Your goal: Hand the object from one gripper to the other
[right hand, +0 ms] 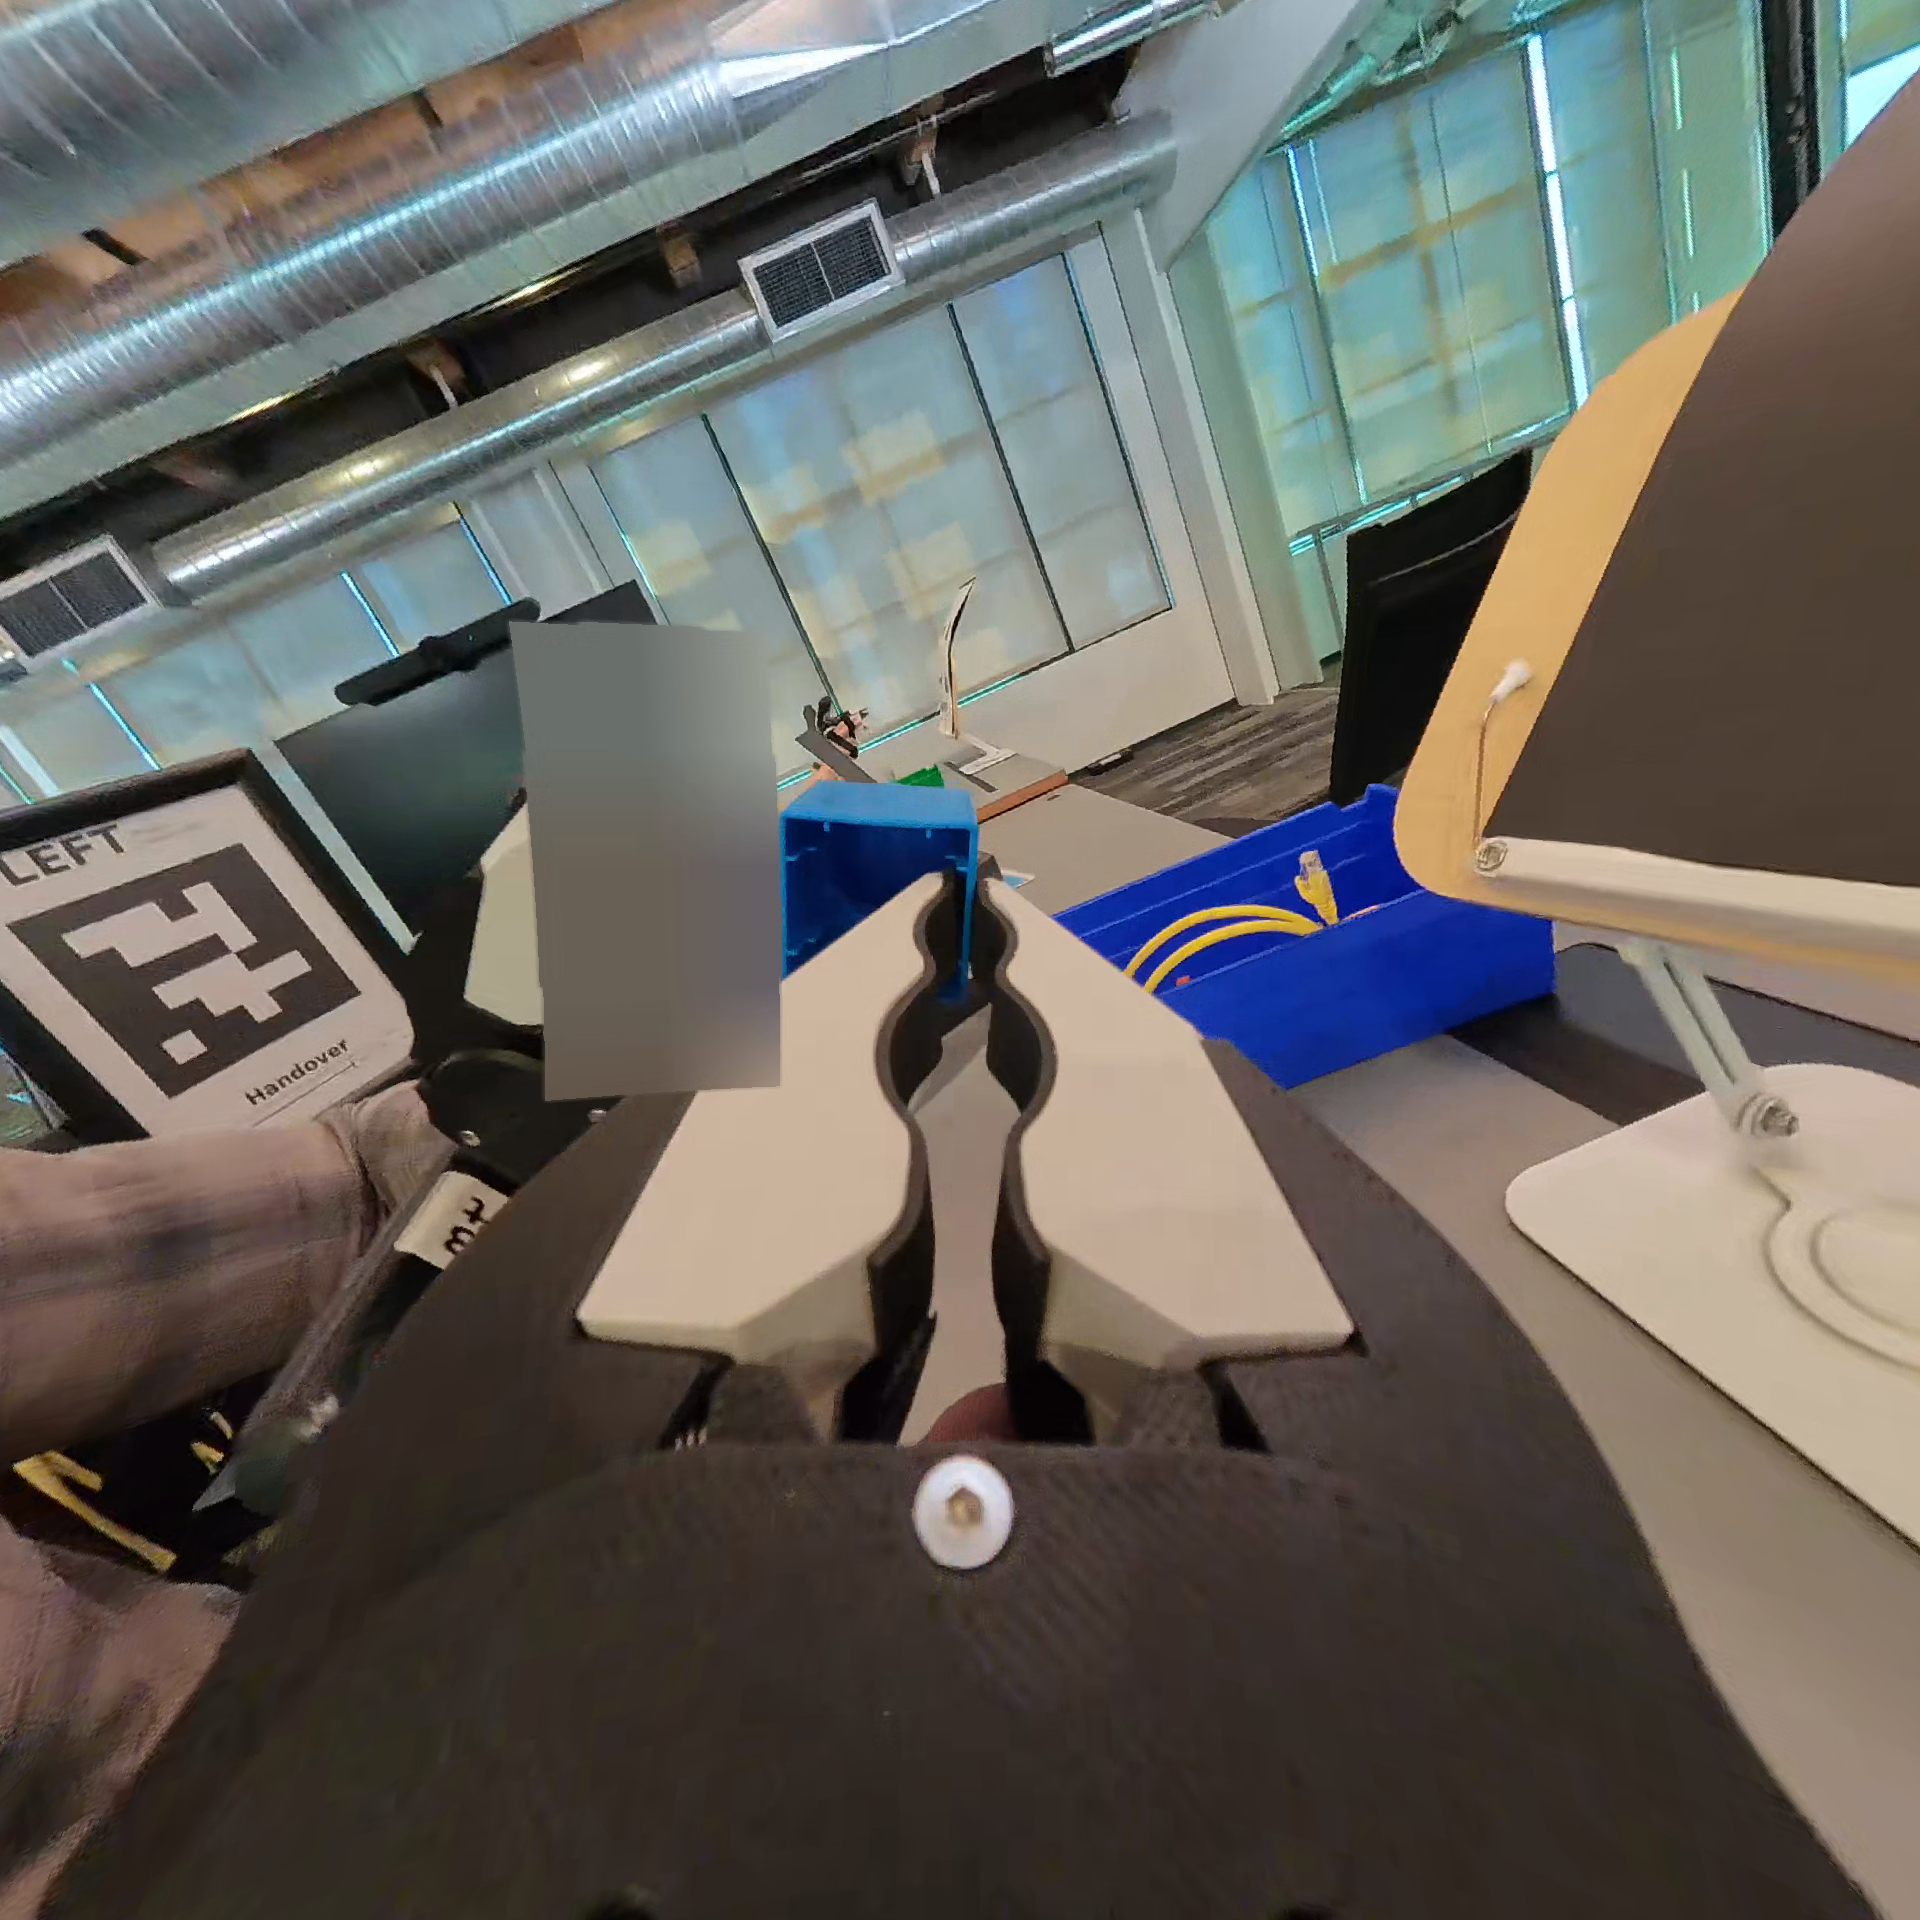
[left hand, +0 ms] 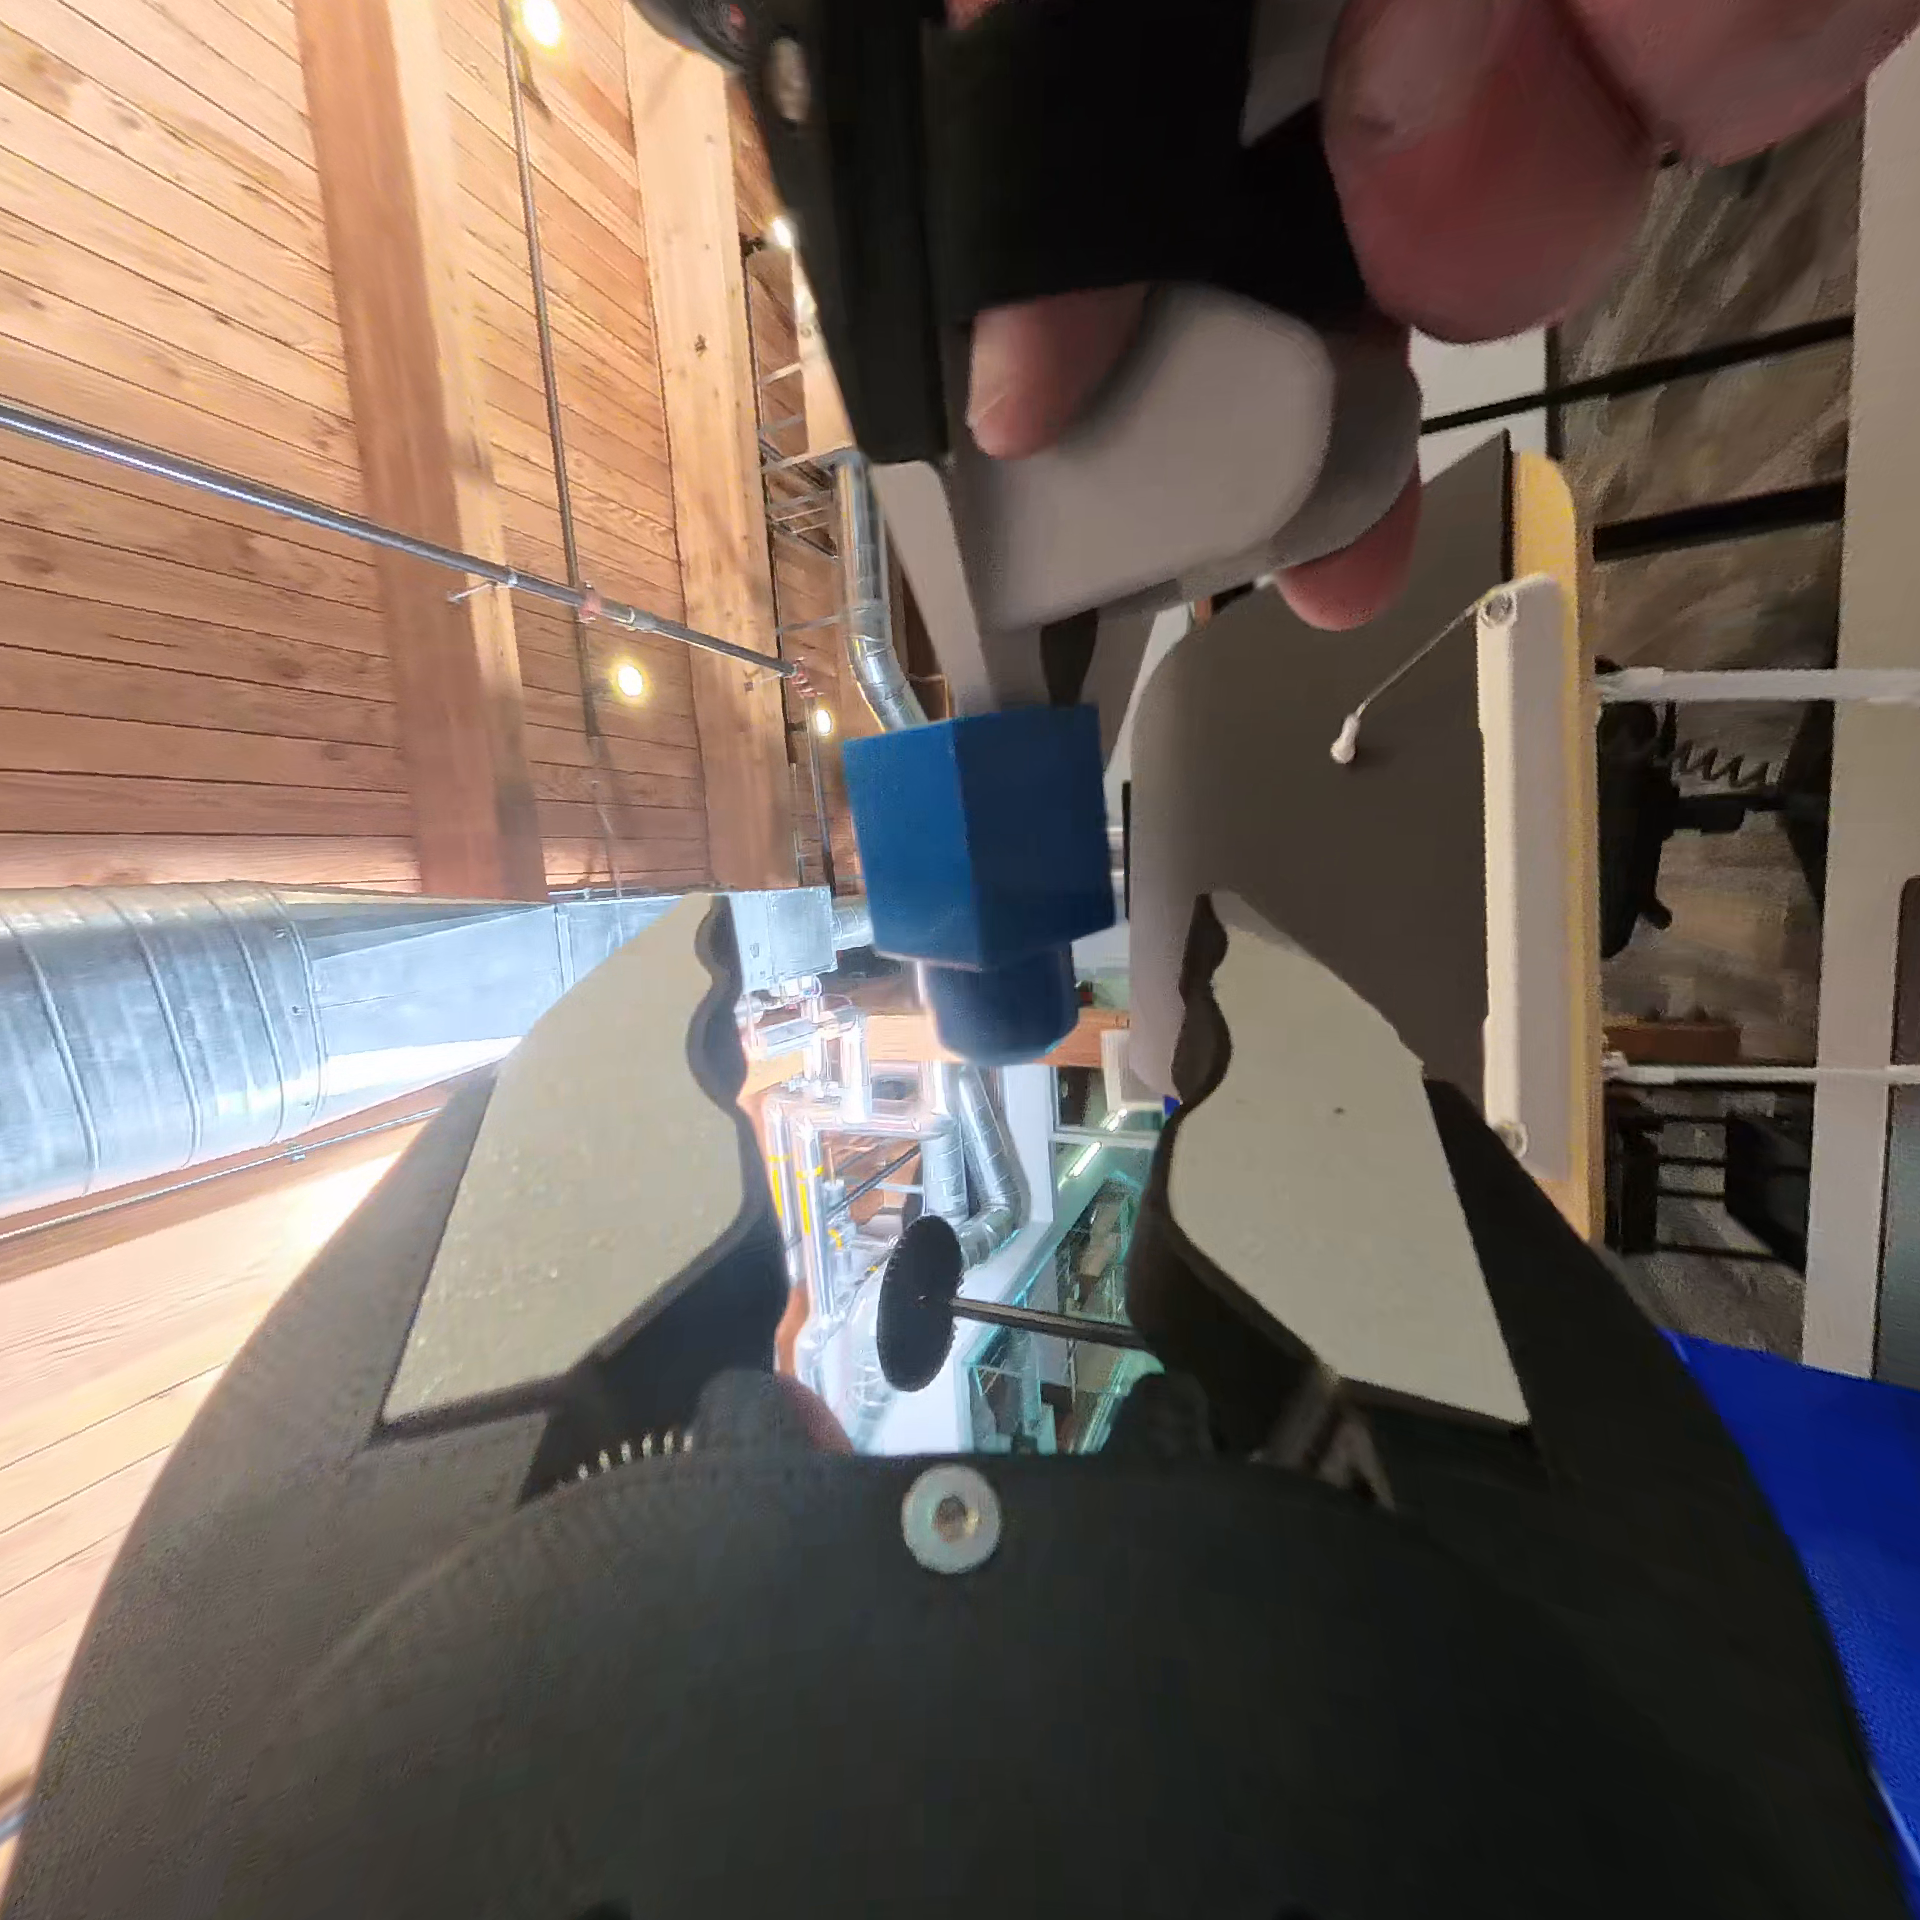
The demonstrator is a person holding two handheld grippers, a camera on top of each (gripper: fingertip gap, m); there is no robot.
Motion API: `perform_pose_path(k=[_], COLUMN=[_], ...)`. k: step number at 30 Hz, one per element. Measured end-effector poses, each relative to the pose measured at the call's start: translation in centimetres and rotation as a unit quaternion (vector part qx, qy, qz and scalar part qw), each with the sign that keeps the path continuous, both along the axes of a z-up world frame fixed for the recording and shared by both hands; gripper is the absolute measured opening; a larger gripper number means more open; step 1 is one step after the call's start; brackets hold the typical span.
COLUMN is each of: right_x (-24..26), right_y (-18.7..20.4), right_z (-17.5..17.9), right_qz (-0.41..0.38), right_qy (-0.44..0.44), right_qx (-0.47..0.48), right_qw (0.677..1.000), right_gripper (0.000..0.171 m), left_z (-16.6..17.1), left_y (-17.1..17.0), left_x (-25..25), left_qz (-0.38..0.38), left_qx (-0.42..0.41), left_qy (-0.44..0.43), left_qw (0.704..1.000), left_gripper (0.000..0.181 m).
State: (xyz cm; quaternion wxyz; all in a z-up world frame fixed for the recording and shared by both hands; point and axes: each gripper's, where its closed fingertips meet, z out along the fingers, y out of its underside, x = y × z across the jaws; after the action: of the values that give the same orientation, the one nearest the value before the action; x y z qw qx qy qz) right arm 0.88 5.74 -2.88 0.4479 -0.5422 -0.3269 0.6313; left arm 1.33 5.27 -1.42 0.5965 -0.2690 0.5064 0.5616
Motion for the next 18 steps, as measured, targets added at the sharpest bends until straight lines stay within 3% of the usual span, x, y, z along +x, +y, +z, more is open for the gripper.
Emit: perform_pose_path(k=[5, 8, 18], right_x=[-0.74, -0.87, -0.71], right_y=[-0.42, -0.44, -0.80], right_z=[-0.73, -0.85, -0.24], right_qz=[-0.016, -0.036, -0.047], right_qy=[-0.024, -0.036, -0.037], right_qx=[0.028, 0.062, 0.097], right_qw=[0.999, 0.997, 0.993], right_gripper=[0.000, 0.000, 0.000], left_z=[-0.86, -0.82, -0.23], left_y=[1.26, 1.19, 0.72], left_x=[-0.44, -0.36, -0.15], left_qz=[0.017, 0.011, -0.008], left_qx=[0.003, 0.003, -0.007], left_qy=[0.006, -0.005, -0.030], left_qw=[1.000, 1.000, 1.000], left_gripper=[0.074, 0.053, 0.051])
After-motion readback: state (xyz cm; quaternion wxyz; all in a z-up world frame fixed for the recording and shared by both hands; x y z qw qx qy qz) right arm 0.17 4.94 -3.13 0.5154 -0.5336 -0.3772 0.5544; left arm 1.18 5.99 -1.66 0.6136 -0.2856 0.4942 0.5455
